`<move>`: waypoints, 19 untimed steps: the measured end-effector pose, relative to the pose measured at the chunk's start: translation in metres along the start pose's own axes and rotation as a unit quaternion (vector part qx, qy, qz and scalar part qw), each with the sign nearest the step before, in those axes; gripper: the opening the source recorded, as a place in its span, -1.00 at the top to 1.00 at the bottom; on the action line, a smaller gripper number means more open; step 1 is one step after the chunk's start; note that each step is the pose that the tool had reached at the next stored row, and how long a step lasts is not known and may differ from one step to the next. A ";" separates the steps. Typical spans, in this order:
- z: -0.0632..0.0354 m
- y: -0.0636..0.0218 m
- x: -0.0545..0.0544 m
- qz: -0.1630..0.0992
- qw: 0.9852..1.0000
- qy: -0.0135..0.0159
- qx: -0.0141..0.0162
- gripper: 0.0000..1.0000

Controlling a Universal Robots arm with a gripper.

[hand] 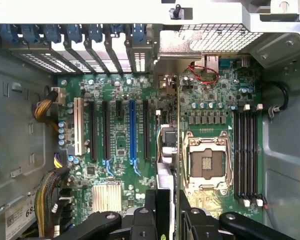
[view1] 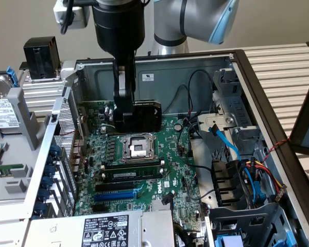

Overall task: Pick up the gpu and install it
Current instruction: 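Insert the gpu into the slot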

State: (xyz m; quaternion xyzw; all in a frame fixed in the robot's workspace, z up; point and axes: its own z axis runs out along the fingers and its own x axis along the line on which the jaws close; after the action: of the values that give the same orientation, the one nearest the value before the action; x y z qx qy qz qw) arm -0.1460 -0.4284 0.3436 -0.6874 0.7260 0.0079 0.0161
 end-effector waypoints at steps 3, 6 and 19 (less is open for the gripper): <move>0.0051 0.0022 0.003 0.000 1.000 0.000 0.000 0.47; 0.0105 0.0053 0.007 0.000 1.000 0.000 0.000 0.47; 0.0294 0.0088 0.017 0.001 1.000 0.007 0.002 0.47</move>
State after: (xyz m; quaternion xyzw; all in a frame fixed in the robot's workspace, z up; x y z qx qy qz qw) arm -0.1554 -0.4443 0.3135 -0.6866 0.7270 0.0015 0.0118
